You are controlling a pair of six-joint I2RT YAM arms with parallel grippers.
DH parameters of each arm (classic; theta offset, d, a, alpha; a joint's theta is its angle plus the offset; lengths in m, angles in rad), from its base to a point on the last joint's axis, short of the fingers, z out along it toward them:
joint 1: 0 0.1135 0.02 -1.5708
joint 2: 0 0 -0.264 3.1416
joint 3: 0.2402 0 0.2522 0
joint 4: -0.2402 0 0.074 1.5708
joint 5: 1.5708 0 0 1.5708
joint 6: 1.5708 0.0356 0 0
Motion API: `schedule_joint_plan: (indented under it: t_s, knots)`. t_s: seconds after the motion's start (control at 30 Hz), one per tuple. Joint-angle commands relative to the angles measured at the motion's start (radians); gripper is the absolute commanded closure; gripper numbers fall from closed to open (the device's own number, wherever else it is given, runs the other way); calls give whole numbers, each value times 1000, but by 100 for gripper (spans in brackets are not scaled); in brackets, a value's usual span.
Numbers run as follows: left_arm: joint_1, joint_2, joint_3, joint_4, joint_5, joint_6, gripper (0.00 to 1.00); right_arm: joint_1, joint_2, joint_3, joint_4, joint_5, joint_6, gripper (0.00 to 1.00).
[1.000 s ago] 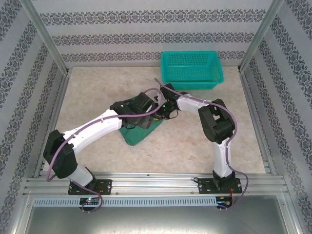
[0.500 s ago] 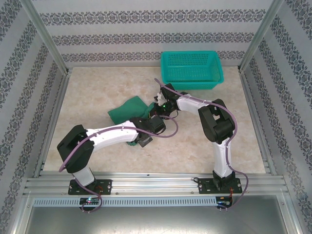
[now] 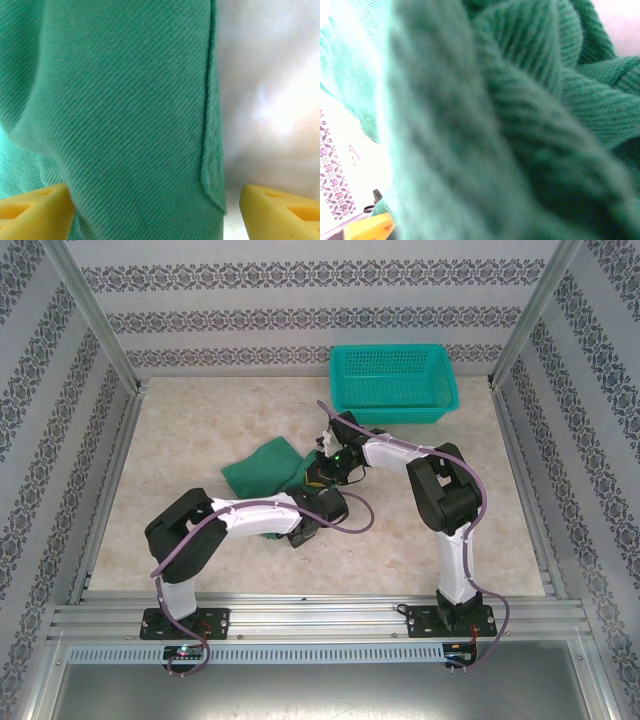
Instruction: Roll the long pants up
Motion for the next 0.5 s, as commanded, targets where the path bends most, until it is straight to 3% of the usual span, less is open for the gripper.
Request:
schedule_joint_plan:
  t_s: [0.0,0.33,0.4,0.47]
  knots:
    - [1,75,-1,16,-24,15,16,-11,77,-68,-71,134,-6,100]
    - [125,164,41,8,-26,-15,18,-23,64,-98,-46,119,-11,100]
    - [156,170,49,-5,-36,-24,24,-27,66,-98,-45,117,-11,100]
    - [189,177,65,-15,-20,-28,43,-29,70,-96,-40,114,-8,100]
